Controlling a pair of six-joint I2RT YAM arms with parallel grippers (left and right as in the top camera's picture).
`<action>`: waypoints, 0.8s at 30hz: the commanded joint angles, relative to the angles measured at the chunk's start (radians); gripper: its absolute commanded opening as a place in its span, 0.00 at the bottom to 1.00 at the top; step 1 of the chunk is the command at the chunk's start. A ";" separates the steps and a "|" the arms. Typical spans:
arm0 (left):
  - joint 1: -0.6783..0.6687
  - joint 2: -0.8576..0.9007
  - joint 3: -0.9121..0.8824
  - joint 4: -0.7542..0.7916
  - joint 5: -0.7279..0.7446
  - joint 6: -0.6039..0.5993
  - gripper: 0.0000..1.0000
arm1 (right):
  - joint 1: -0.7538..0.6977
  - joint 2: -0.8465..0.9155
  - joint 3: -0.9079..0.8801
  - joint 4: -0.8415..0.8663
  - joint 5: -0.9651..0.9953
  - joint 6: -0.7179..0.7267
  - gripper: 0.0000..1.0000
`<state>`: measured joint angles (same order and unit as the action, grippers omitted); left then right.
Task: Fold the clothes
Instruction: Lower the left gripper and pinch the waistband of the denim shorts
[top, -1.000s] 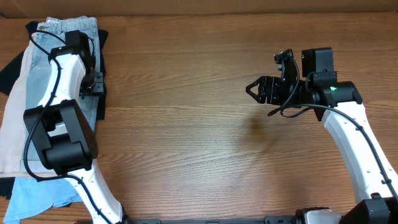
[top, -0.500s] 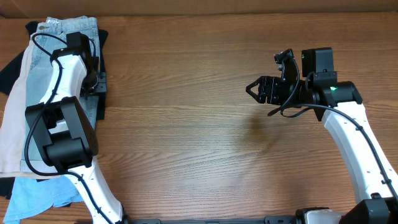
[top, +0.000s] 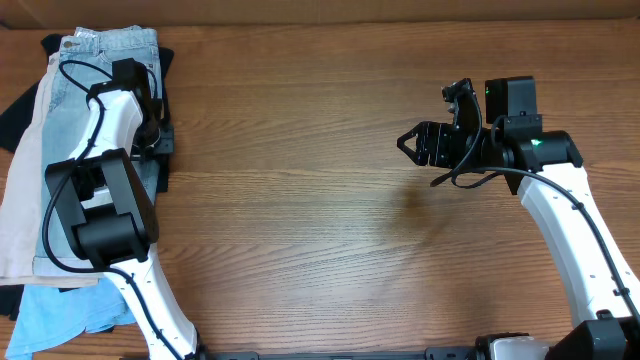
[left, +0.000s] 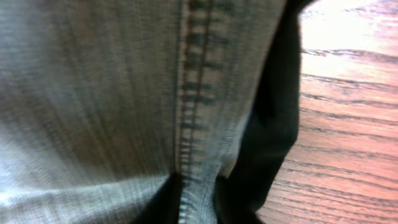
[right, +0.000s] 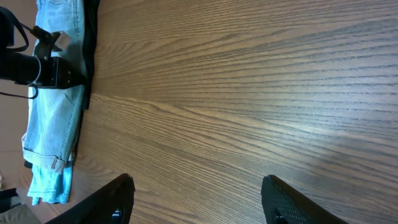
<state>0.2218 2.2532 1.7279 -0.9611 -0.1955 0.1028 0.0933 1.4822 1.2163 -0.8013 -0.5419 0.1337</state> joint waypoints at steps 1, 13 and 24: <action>0.000 0.049 0.002 -0.010 0.027 -0.013 0.05 | 0.005 0.000 0.014 0.005 0.013 -0.003 0.69; 0.000 0.008 0.139 -0.145 0.002 -0.022 0.04 | 0.005 0.000 0.014 0.010 0.017 -0.003 0.69; -0.009 0.008 0.473 -0.484 0.139 -0.034 0.04 | 0.005 0.000 0.014 0.011 0.017 -0.003 0.69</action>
<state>0.2226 2.2570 2.1059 -1.3994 -0.1513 0.0841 0.0933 1.4822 1.2163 -0.7967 -0.5312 0.1337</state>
